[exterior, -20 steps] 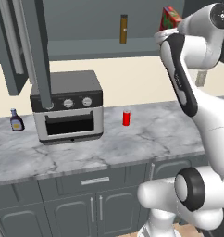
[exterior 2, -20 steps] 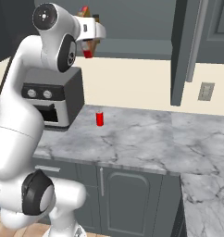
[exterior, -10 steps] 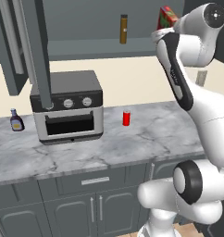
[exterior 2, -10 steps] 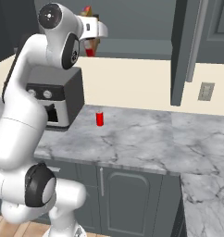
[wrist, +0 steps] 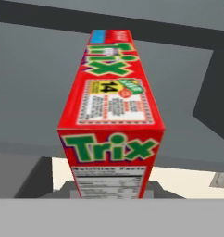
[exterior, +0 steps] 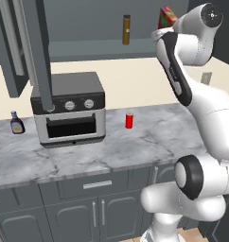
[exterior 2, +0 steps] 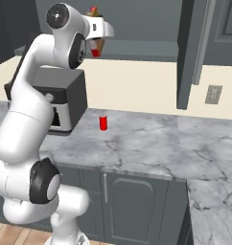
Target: Pick the cereal and cereal from the counter and place them in the cabinets closest to them.
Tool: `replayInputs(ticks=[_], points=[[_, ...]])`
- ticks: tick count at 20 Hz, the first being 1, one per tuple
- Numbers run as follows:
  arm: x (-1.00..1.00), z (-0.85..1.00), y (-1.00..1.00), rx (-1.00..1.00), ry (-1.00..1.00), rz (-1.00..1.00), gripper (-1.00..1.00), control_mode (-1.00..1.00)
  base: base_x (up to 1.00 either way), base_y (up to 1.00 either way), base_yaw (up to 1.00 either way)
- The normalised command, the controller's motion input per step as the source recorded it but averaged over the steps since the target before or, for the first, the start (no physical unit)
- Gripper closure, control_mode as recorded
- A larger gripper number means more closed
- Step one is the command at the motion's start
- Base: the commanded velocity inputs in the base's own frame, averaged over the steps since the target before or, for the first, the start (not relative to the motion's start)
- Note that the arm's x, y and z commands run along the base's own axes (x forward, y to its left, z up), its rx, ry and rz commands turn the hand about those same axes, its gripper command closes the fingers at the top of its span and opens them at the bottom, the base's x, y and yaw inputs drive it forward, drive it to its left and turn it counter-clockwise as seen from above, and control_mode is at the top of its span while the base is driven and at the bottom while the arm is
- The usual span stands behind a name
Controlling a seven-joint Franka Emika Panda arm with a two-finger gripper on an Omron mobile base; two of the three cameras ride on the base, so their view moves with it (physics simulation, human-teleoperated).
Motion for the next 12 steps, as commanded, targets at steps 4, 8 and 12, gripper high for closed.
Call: replayInputs(ticks=[4,8,12], points=[[0.26,0.00,0.00,0.00,0.01,0.00,1.00,-1.00,0.00,0.00,0.00],[0.26,0.00,0.00,0.00,0.01,0.00,1.00,-1.00,0.00,0.00,0.00],[0.25,0.00,0.00,0.00,0.03,0.00,1.00,-1.00,0.00,0.00,0.00]])
